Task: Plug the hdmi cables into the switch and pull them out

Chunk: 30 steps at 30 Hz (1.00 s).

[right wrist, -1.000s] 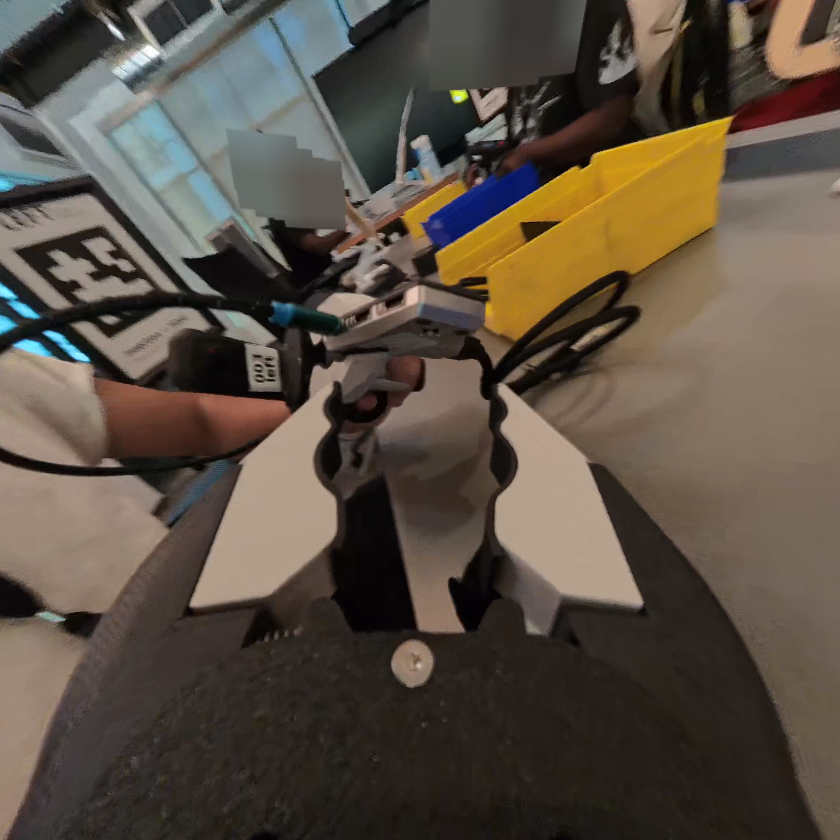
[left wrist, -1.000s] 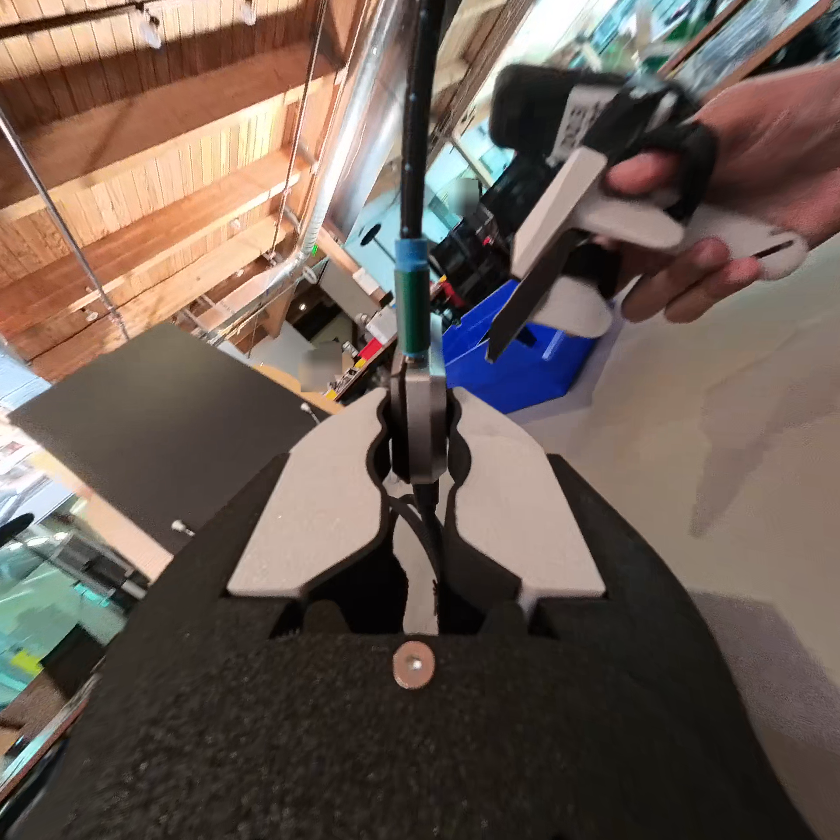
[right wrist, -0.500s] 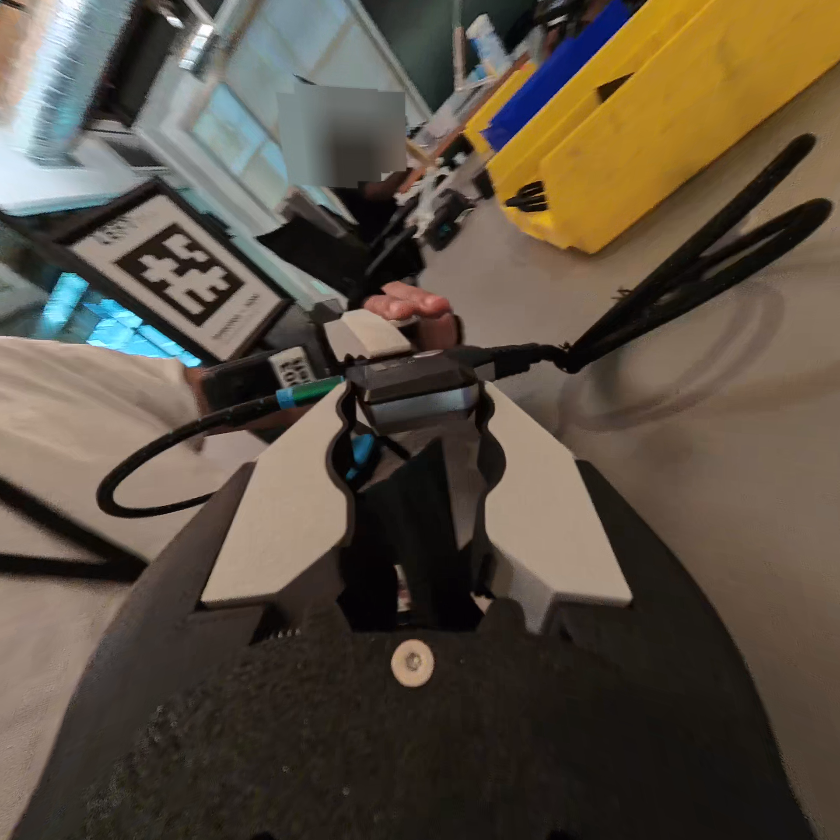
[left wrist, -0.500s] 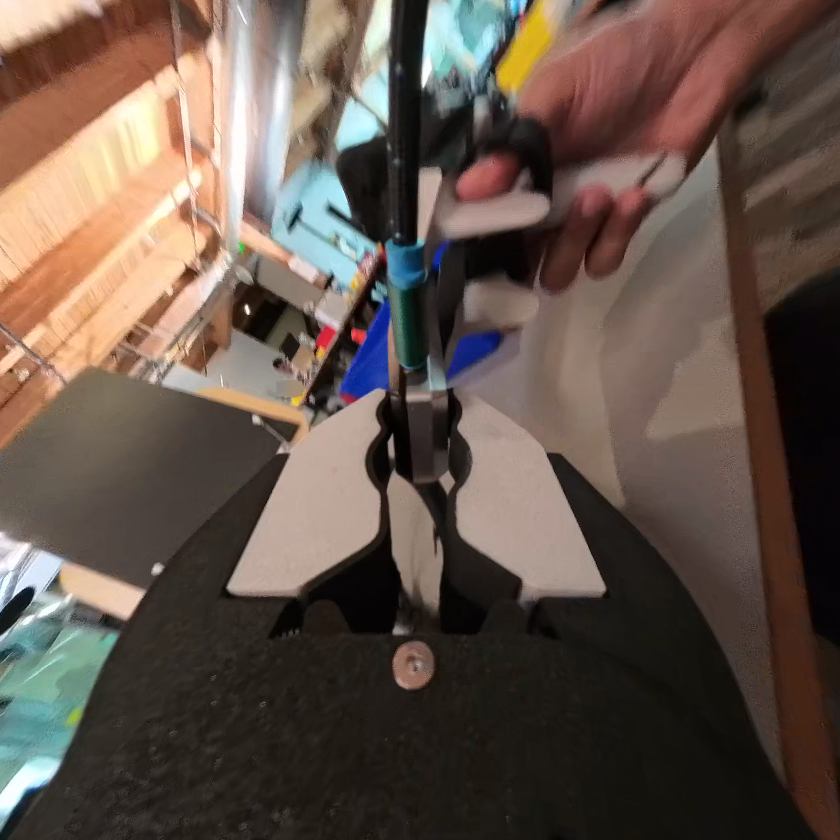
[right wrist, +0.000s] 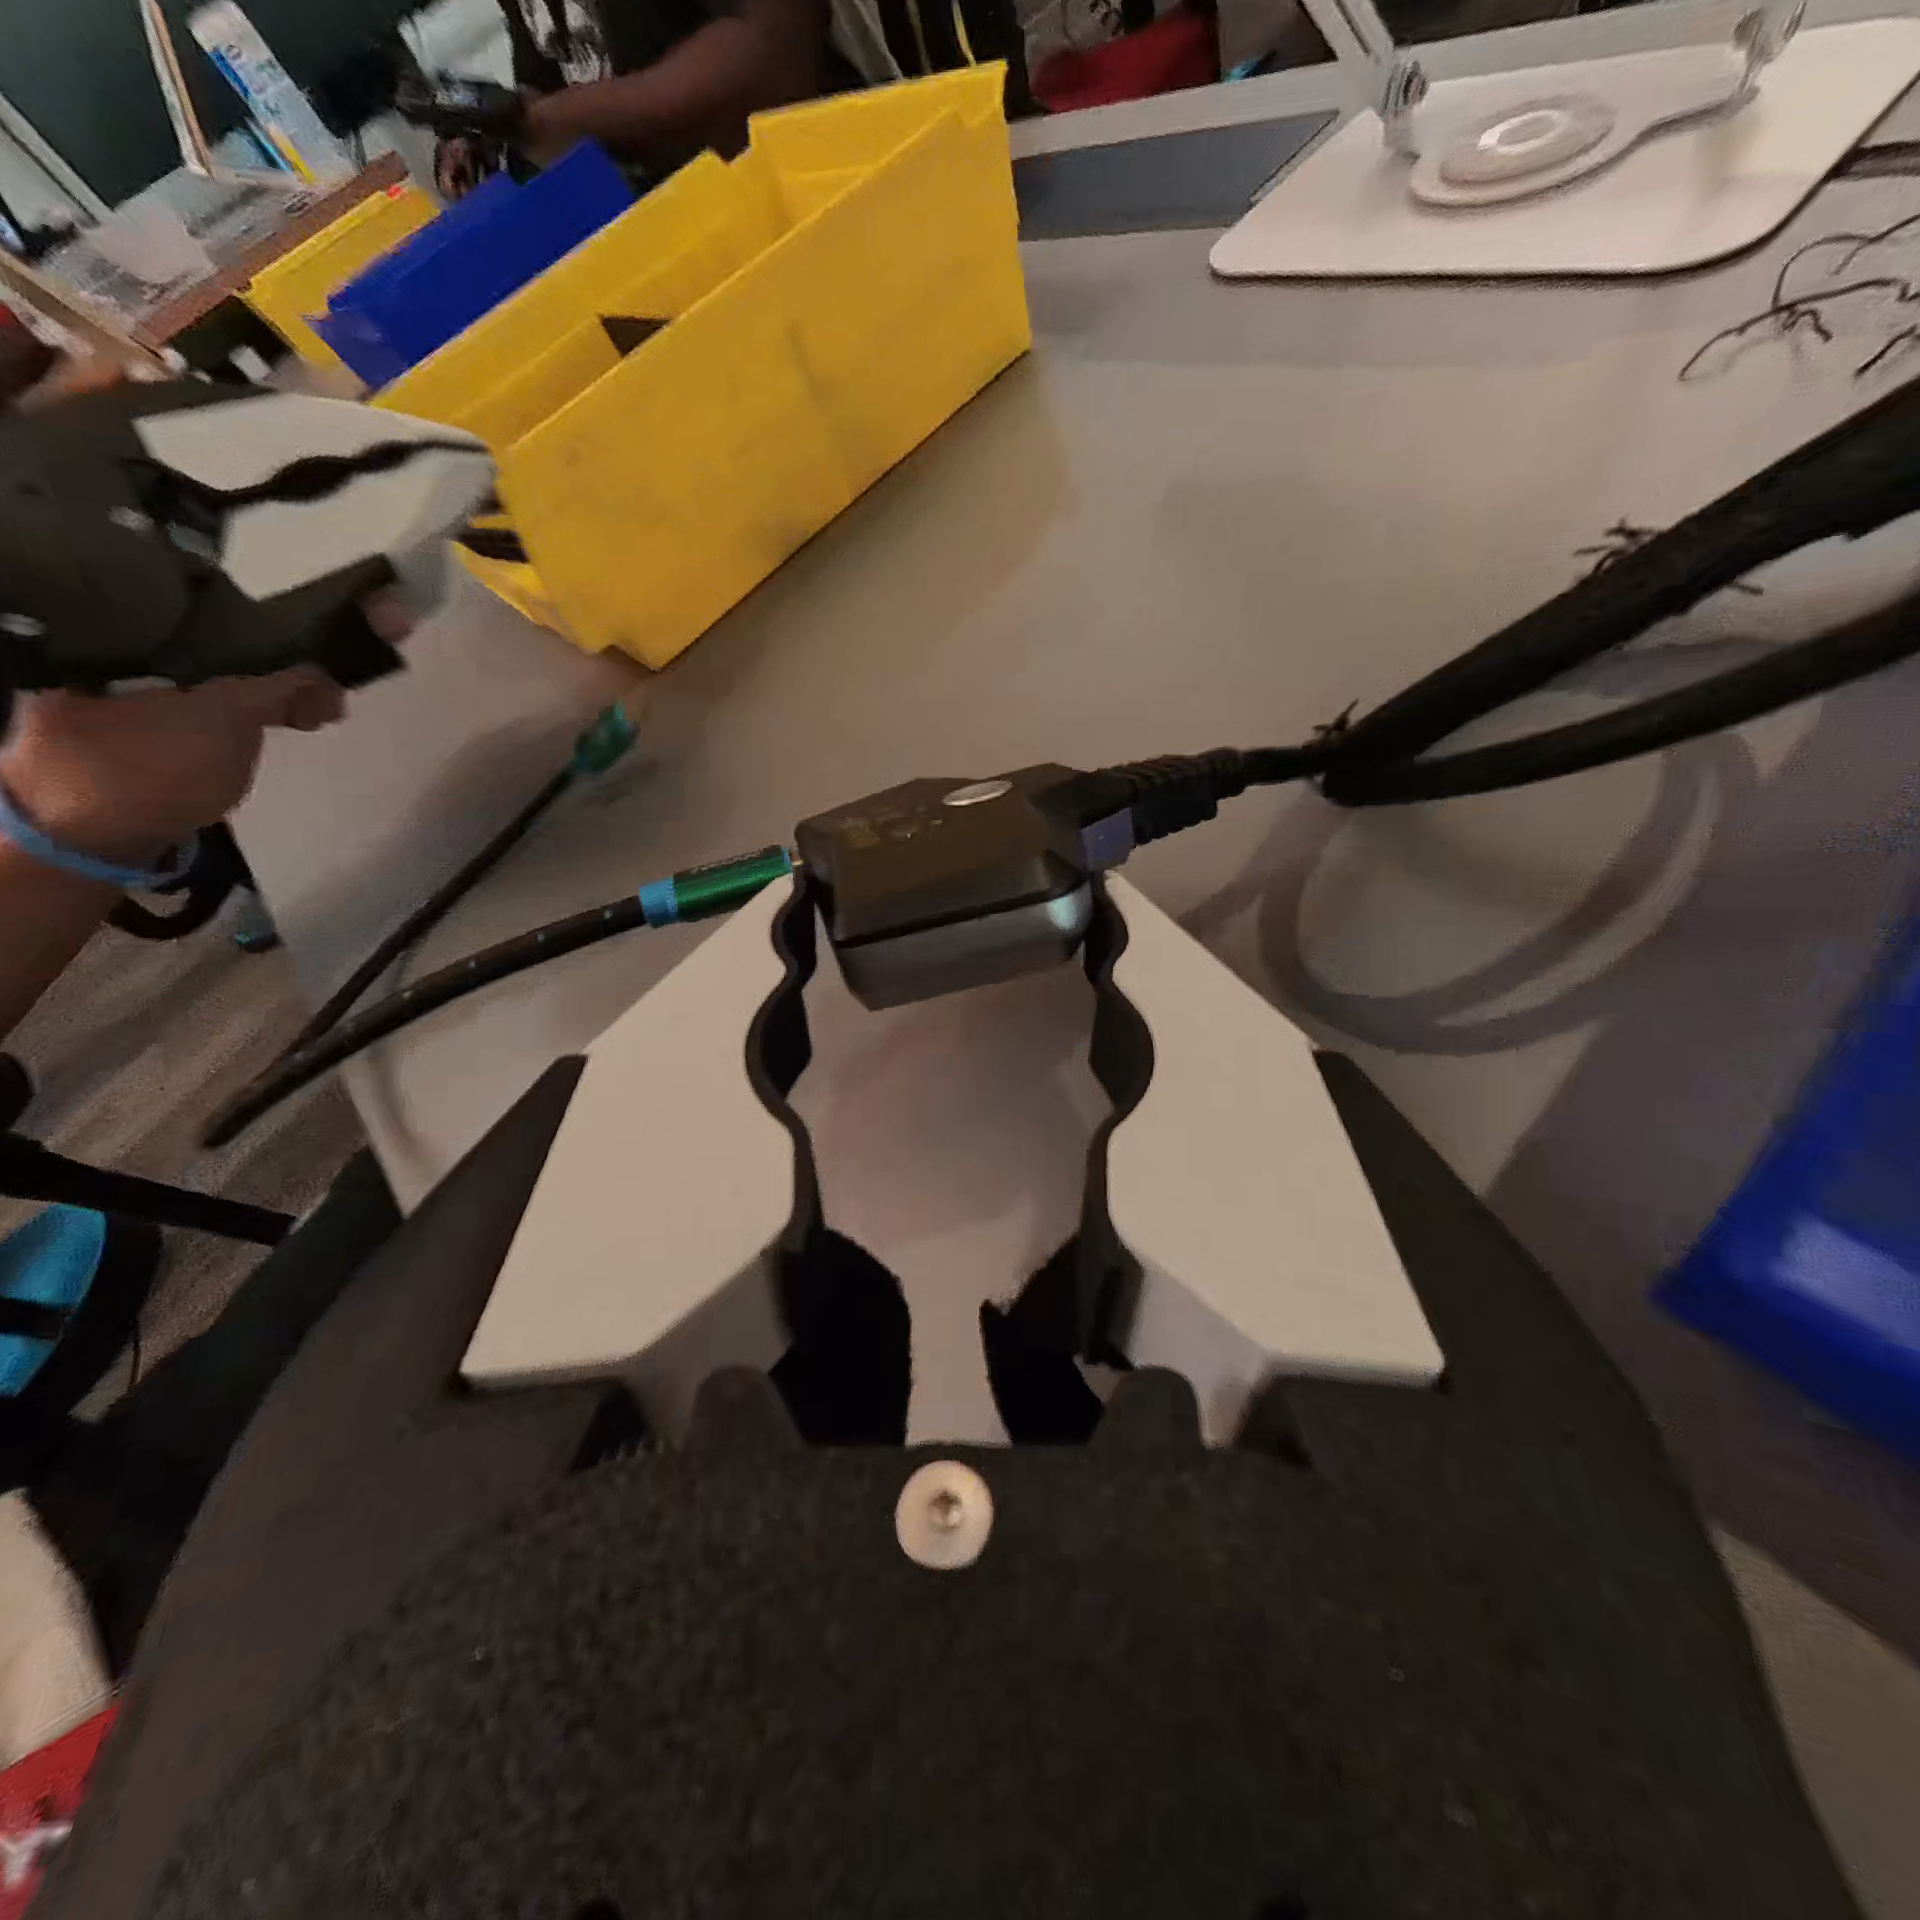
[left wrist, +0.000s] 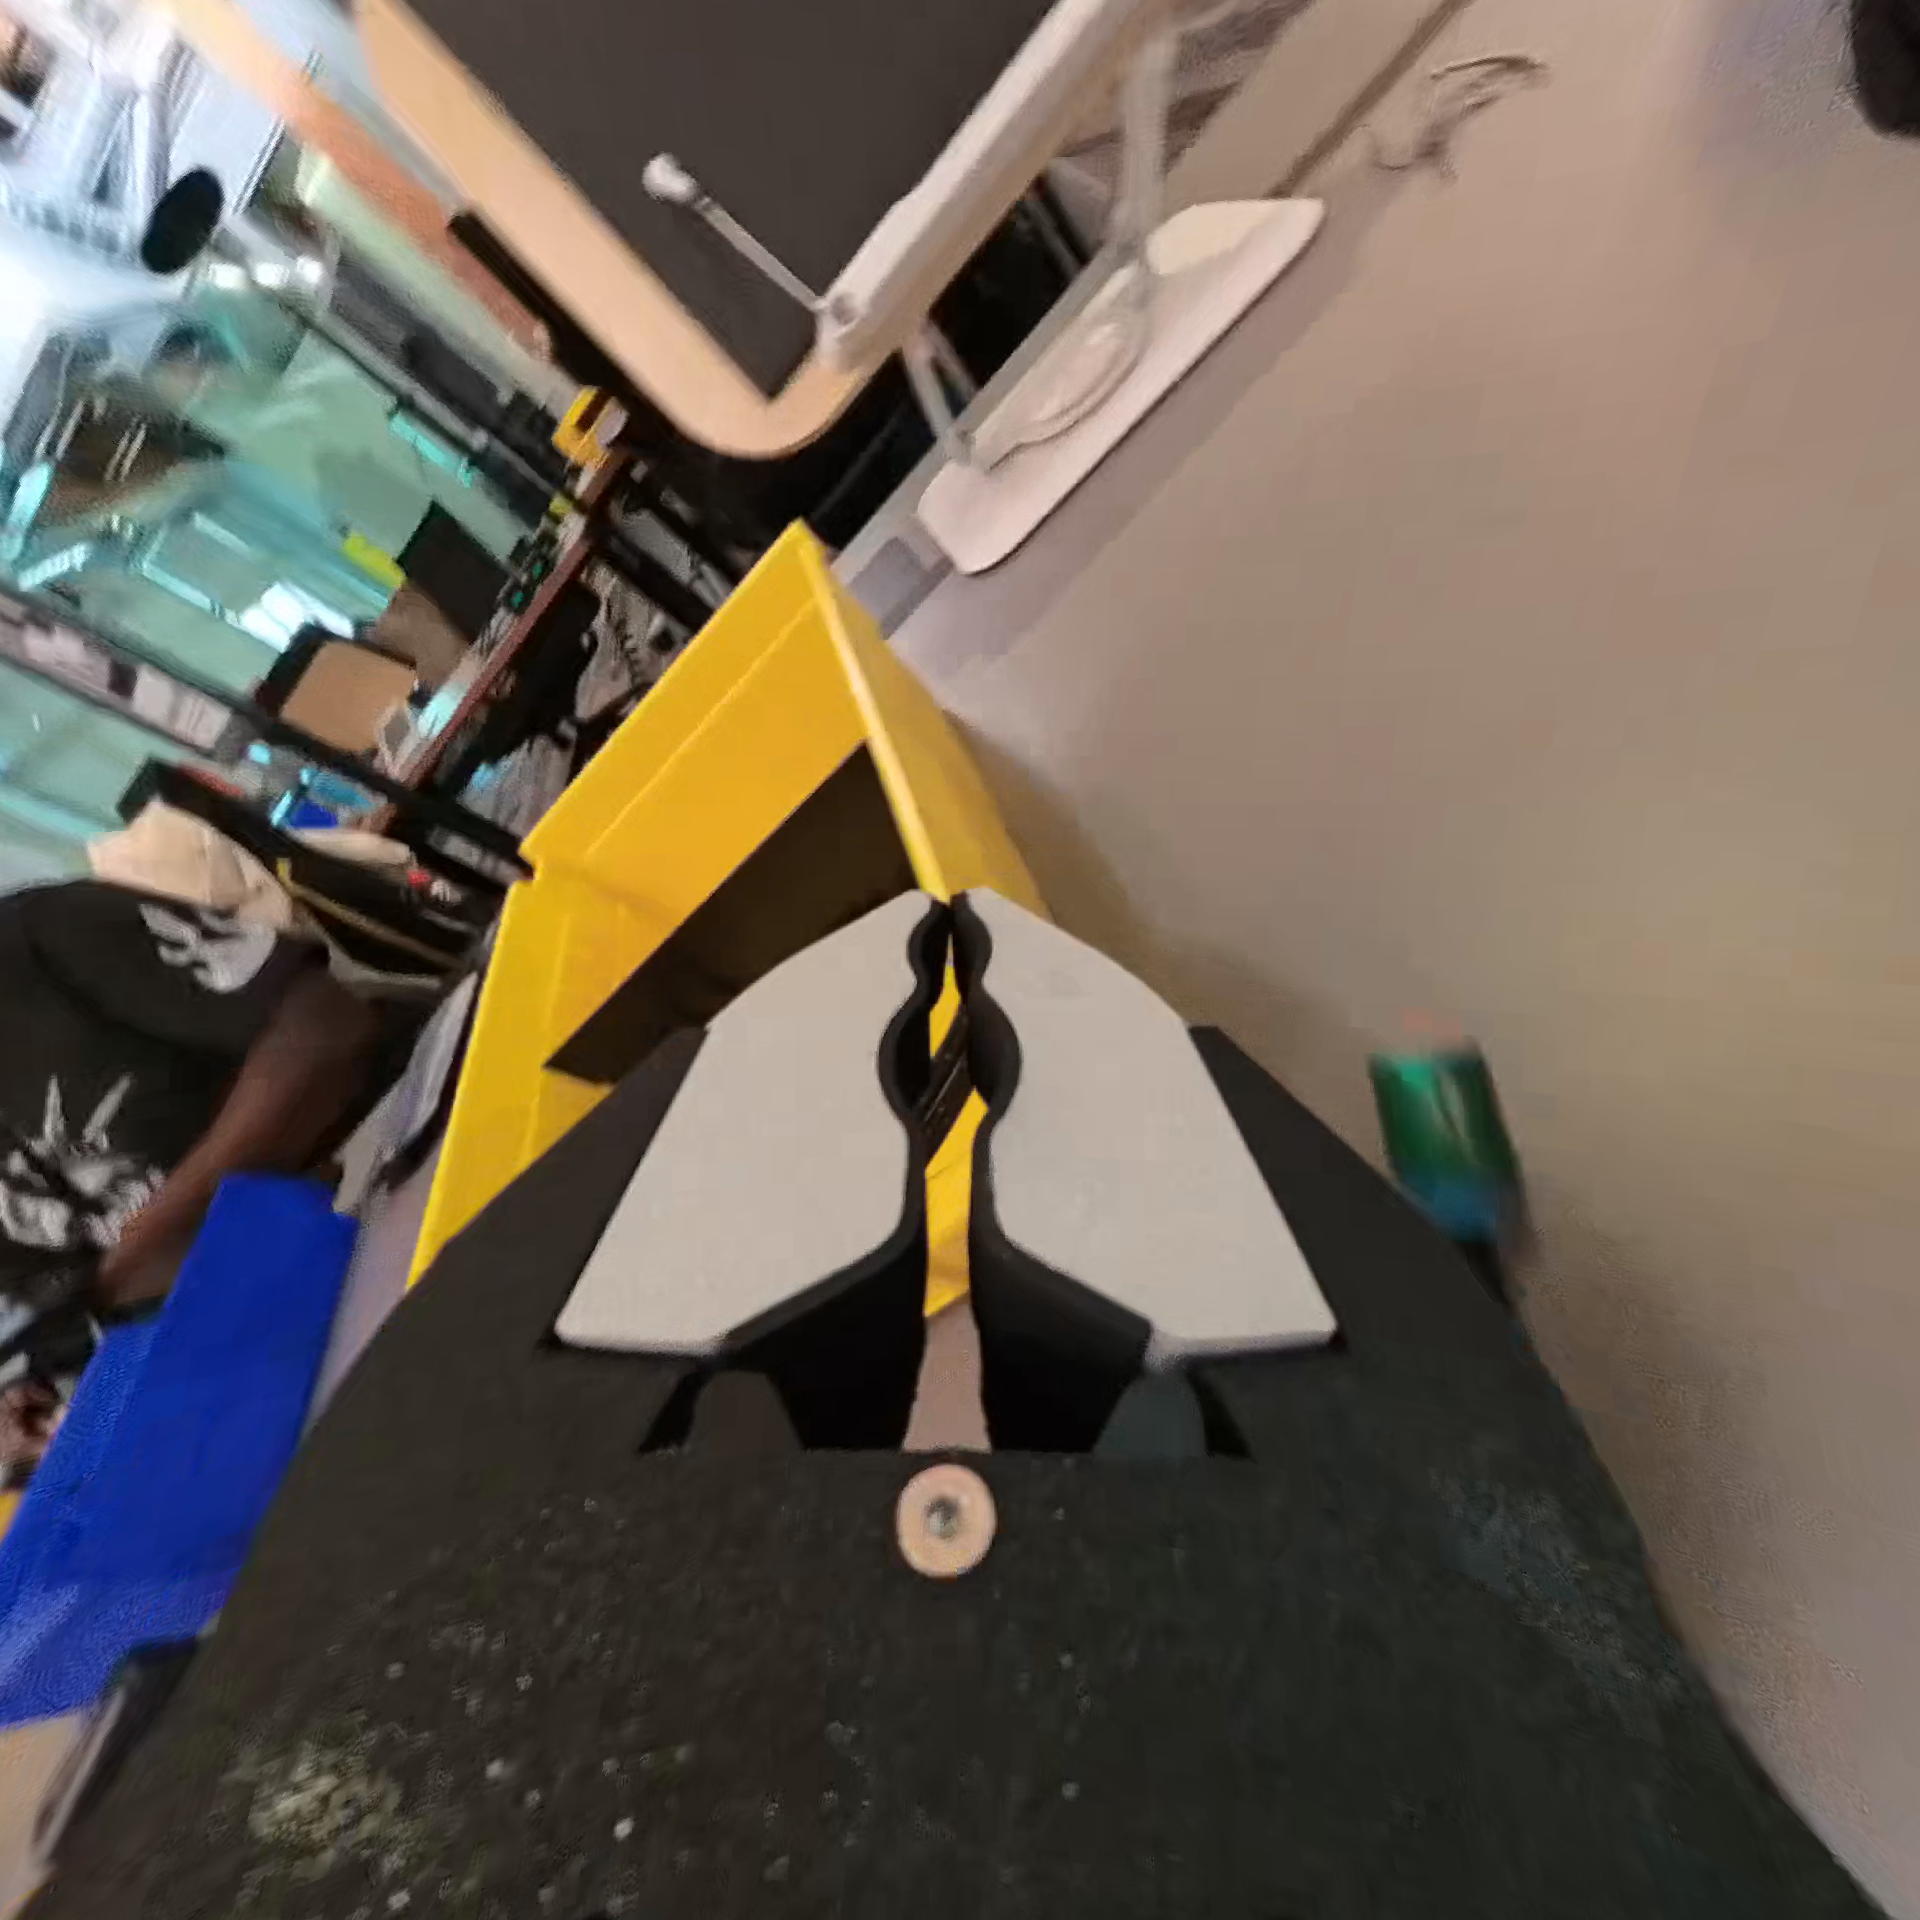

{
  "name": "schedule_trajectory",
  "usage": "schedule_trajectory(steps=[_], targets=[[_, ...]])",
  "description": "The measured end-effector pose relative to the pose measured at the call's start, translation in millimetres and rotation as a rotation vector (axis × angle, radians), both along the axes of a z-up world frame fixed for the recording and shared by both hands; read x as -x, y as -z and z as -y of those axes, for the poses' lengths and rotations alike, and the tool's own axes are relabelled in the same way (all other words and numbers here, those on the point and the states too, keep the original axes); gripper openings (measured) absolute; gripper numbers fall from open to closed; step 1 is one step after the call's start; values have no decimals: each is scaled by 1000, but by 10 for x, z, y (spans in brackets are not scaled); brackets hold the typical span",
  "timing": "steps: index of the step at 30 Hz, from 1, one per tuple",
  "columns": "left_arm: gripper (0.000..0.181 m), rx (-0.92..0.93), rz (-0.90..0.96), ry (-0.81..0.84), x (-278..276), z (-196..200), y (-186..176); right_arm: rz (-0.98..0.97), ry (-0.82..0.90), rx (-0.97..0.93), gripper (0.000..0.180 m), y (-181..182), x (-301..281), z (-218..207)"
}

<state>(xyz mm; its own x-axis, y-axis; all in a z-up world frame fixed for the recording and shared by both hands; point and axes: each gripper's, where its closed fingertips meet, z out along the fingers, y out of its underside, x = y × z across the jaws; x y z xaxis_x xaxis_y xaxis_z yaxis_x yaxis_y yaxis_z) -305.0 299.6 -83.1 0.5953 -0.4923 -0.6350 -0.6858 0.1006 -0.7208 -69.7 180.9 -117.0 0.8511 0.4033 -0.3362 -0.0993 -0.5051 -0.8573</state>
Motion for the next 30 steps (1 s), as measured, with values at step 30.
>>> schedule_trajectory(steps=[30], targets=[[26, 507, -235, 193, 1024, -268, 521, 27, -66, 30, 40, 260, 212, 178]])
